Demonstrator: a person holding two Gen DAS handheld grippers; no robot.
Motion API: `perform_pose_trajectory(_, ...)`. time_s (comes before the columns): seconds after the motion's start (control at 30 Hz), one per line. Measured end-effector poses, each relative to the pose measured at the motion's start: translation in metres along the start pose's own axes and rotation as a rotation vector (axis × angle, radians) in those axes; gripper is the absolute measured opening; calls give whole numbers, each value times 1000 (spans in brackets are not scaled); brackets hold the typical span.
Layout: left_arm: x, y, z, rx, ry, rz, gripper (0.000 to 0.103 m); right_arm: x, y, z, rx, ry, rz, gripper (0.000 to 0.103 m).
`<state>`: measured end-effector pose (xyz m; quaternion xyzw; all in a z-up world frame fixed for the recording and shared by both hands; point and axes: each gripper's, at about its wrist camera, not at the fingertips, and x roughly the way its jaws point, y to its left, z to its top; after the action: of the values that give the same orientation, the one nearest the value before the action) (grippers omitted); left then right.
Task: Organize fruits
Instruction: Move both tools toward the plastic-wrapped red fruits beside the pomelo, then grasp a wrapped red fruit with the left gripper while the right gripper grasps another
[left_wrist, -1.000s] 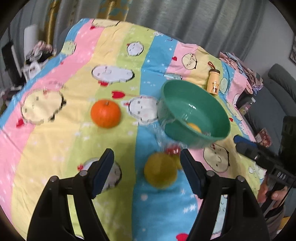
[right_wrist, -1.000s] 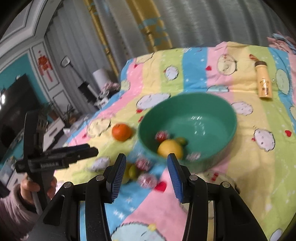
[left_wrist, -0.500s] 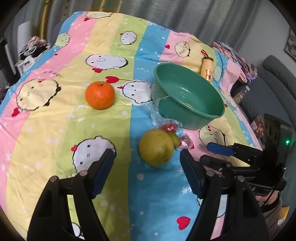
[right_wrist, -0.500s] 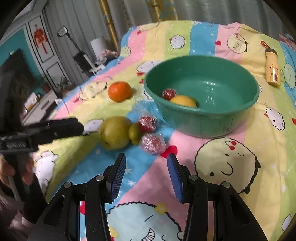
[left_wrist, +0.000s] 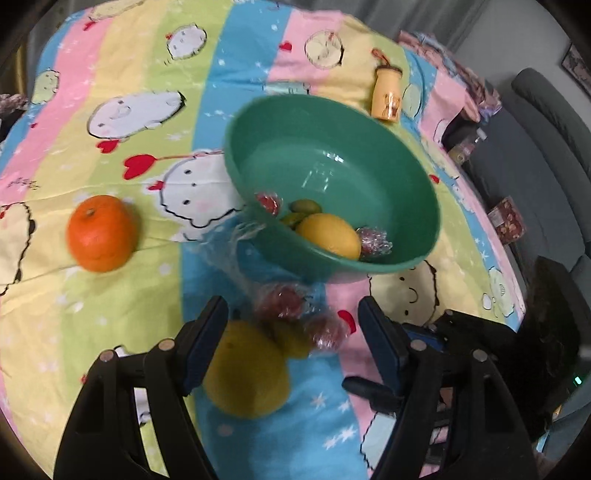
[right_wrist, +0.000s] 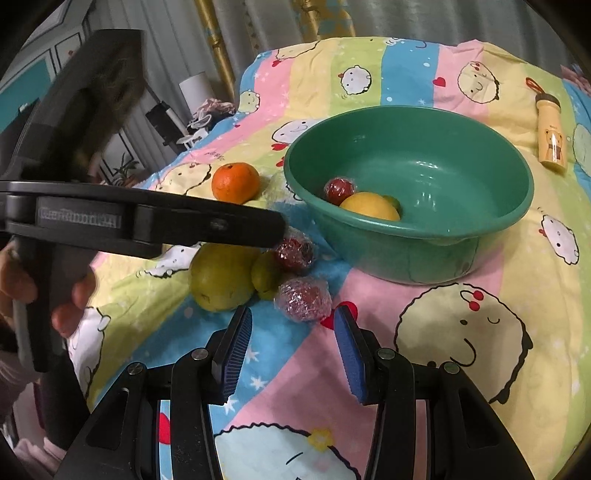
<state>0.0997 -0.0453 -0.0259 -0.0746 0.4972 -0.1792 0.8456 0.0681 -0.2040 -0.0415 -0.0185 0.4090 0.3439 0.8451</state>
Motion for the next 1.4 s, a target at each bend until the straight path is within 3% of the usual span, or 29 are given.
perform_pose_trajectory(0.27, 28, 0, 8, -6, 76, 26, 67, 5, -3, 5, 19, -1, 8, 47)
perform_pose_trajectory(0.43, 33, 3, 8, -5, 80, 44, 50, 10, -4, 7, 26, 7, 9, 47)
perform_pose_trajectory(0.6, 34, 4, 6, 3, 73, 35, 41, 22, -3, 9, 20, 43, 2, 47)
perform_pose_trajectory(0.93, 27, 11, 4, -27, 38, -5, 37, 38, -6, 12, 17, 70, 2, 47)
perform_pose_trajectory(1.0, 22, 15, 3, -46, 24, -17, 36, 37, -6, 12, 20, 68, 4, 40)
perform_pose_trajectory(1.23, -5, 26, -1, -89, -55, -64, 29, 27, -11, 11, 36, 36, 5, 37)
perform_pose_trajectory(1.4, 0, 32, 1, -126, -33, -79, 30, 22, -16, 9, 58, 27, 11, 37)
